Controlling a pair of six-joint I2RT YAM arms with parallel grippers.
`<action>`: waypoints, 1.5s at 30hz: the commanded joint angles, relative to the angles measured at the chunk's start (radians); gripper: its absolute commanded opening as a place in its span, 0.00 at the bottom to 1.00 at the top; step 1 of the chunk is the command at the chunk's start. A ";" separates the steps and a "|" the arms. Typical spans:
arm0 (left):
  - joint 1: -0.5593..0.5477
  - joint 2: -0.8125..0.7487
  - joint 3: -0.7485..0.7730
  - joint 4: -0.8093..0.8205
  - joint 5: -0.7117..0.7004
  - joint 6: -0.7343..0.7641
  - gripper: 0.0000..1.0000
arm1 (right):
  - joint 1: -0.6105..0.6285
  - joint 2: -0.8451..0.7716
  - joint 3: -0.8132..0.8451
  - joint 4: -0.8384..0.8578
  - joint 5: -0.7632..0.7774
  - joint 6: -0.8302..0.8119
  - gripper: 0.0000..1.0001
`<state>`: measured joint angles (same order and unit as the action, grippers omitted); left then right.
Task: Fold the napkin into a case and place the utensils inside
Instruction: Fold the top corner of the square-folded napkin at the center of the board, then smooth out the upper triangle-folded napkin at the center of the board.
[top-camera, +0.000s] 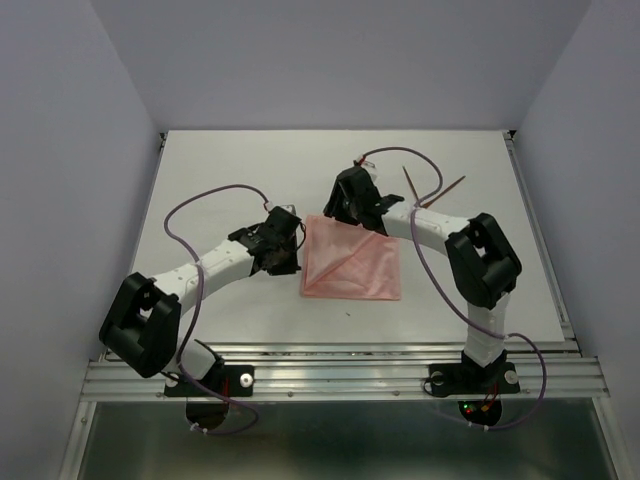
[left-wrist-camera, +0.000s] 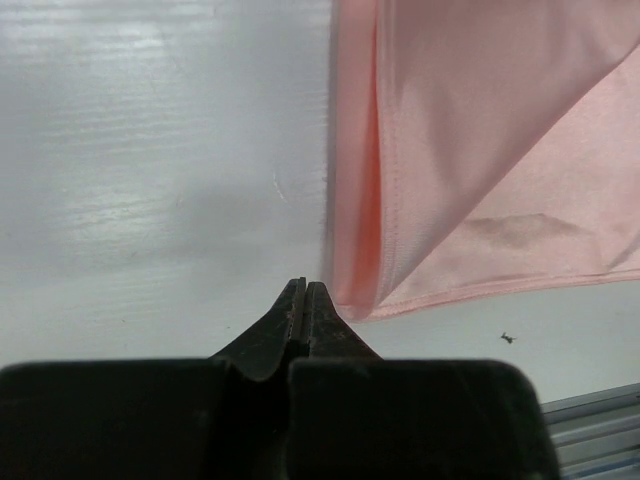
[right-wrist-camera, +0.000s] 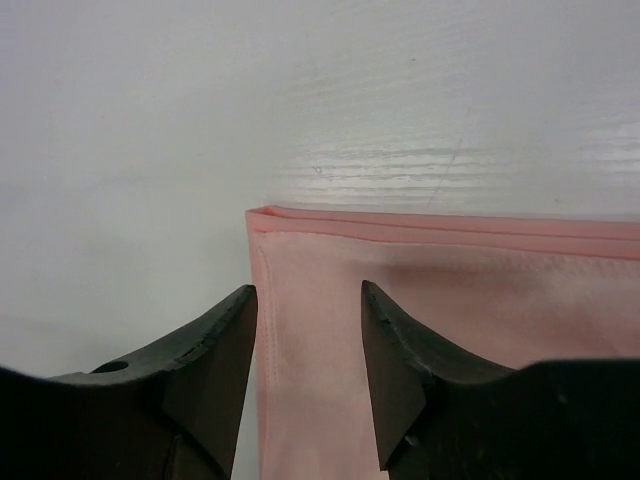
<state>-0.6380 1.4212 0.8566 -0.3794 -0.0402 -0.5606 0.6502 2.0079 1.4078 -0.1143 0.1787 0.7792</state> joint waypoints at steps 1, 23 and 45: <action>0.006 -0.048 0.073 -0.036 -0.036 0.016 0.00 | -0.007 -0.161 -0.072 0.021 0.087 -0.040 0.51; 0.004 0.068 -0.018 0.166 0.221 0.018 0.00 | -0.176 -0.152 -0.204 -0.055 0.088 -0.123 0.04; 0.004 0.081 -0.008 0.163 0.195 0.019 0.00 | -0.225 -0.193 -0.262 -0.071 0.191 -0.124 0.04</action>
<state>-0.6373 1.5047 0.8440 -0.2272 0.1650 -0.5579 0.4461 1.8606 1.1481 -0.1974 0.3244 0.6617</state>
